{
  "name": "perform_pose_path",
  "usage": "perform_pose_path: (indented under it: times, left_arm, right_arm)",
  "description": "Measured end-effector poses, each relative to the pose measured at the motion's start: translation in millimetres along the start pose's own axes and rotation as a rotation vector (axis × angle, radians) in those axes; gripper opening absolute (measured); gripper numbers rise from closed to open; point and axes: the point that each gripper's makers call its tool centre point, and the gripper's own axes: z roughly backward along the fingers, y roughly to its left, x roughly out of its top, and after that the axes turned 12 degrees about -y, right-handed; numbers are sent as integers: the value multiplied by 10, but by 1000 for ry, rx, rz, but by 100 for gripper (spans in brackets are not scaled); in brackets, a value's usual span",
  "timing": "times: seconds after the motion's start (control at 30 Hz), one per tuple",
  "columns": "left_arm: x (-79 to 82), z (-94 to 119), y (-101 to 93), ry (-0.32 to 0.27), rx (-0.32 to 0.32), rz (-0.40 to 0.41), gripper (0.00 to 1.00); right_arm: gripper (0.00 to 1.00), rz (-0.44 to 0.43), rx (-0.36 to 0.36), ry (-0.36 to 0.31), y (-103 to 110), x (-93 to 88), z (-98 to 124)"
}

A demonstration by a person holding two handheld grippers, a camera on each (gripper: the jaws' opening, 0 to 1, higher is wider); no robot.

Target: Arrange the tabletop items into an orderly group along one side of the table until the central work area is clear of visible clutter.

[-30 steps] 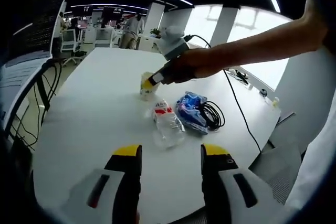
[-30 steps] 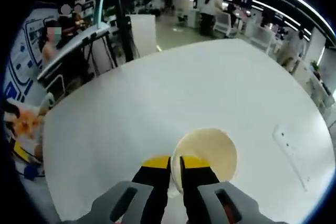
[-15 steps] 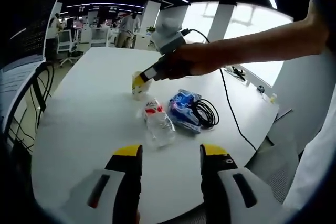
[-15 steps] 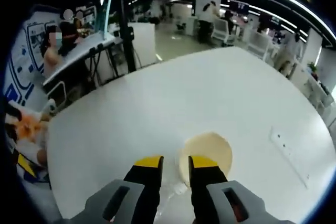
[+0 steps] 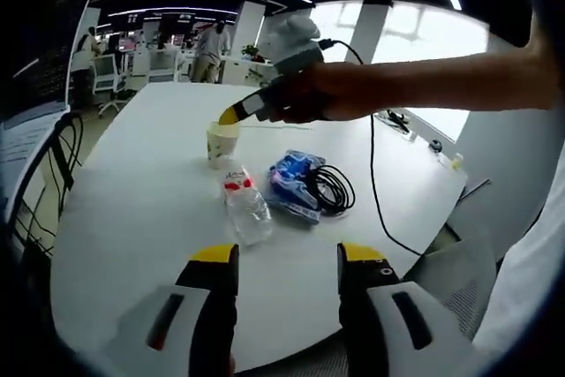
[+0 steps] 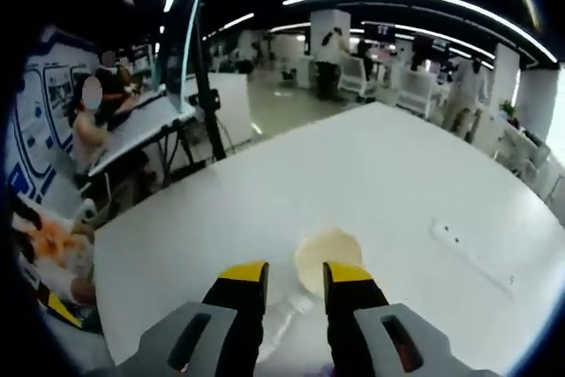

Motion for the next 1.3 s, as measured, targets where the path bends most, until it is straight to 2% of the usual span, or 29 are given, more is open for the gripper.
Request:
perform_pose_path:
  times: [0.1, 0.2, 0.47, 0.67, 1.03, 1.3]
  left_arm:
    - [3, 7, -59, -2, 5, 2, 43]
    - [3, 6, -85, -9, 13, 15, 43]
    - [-13, 45, -146, -21, 49, 36, 43]
    - [4, 49, -171, -23, 73, 28, 44]
    - [84, -35, -231, -30, 113, 12, 44]
    - [49, -117, -359, -26, 131, 10, 43]
  right_arm:
    - [24, -10, -12, -15, -56, -5, 148]
    - [25, -68, -34, -42, -101, -14, 304]
    - [26, -101, -73, -47, -266, -230, 692]
    - [27, -133, -102, -69, -377, -321, 975]
    - [30, -132, -109, -112, -598, -373, 1372]
    - [31, -142, -116, -127, -755, -479, 1760]
